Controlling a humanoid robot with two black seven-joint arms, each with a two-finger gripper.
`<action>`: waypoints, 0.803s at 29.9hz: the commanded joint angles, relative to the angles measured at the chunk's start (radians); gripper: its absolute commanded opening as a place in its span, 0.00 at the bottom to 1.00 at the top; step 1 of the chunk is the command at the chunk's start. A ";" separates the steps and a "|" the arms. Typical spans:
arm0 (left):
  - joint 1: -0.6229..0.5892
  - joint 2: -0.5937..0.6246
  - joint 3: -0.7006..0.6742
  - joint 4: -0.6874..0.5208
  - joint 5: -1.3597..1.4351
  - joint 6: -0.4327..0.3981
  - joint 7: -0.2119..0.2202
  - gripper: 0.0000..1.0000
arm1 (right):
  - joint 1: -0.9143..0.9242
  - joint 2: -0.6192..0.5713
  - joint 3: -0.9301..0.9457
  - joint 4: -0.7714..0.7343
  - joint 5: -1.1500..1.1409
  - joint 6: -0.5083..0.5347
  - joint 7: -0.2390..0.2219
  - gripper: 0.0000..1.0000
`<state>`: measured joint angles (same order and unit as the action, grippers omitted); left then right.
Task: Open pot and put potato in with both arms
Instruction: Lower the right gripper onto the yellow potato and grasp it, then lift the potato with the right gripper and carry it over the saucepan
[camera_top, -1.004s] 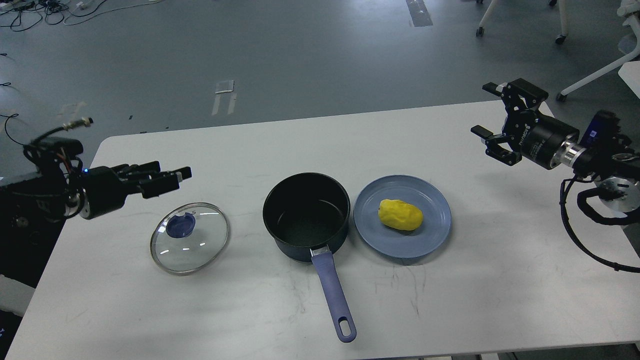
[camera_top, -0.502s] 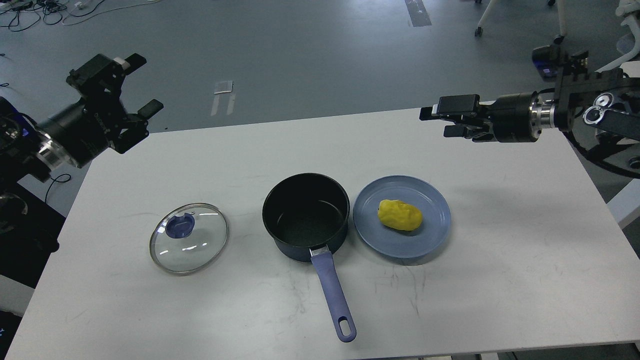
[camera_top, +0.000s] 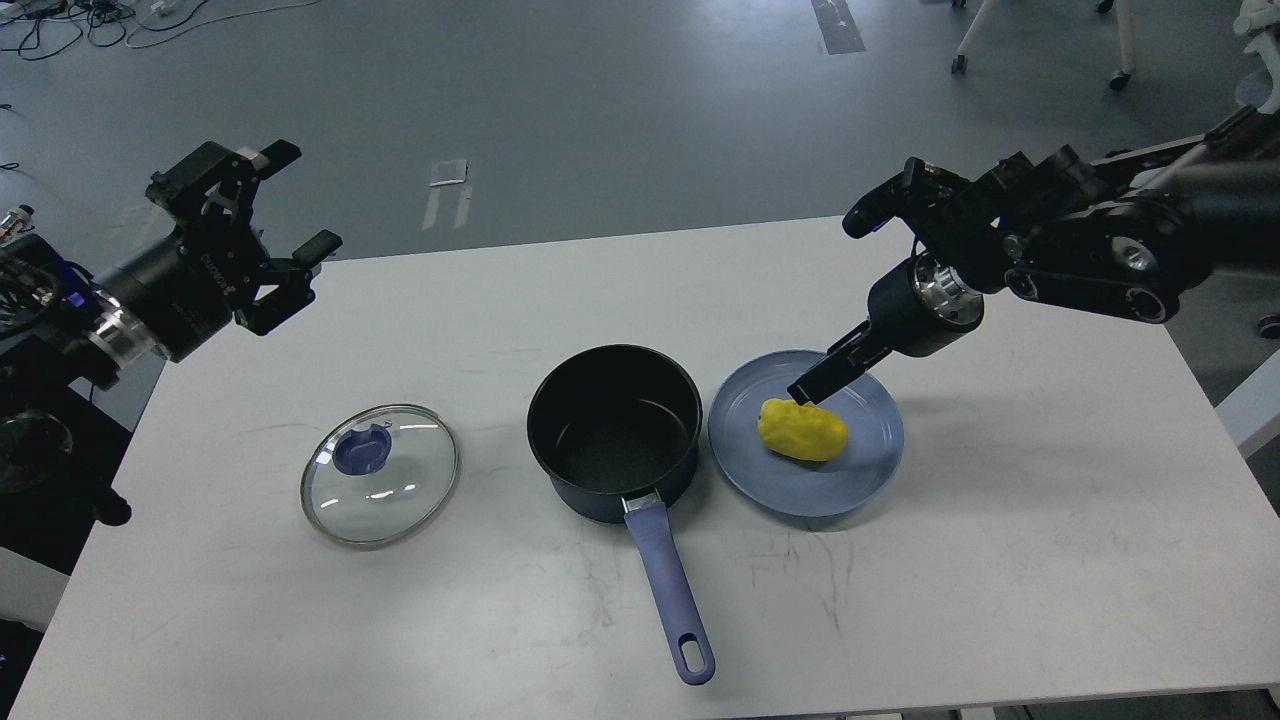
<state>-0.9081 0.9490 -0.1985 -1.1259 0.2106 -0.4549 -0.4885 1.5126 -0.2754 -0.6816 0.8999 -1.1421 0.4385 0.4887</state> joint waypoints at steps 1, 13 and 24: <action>0.000 -0.004 -0.013 0.000 0.000 0.004 0.000 0.98 | 0.000 0.045 -0.042 -0.006 -0.005 -0.030 0.000 0.98; 0.000 -0.003 -0.013 -0.002 0.000 0.007 0.000 0.98 | -0.052 0.125 -0.124 -0.039 -0.005 -0.150 0.000 0.93; 0.006 -0.007 -0.015 -0.002 0.000 0.009 0.000 0.98 | -0.051 0.125 -0.131 -0.039 -0.002 -0.161 0.000 0.08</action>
<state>-0.9027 0.9440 -0.2131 -1.1275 0.2101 -0.4466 -0.4887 1.4481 -0.1466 -0.8147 0.8550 -1.1460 0.2777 0.4887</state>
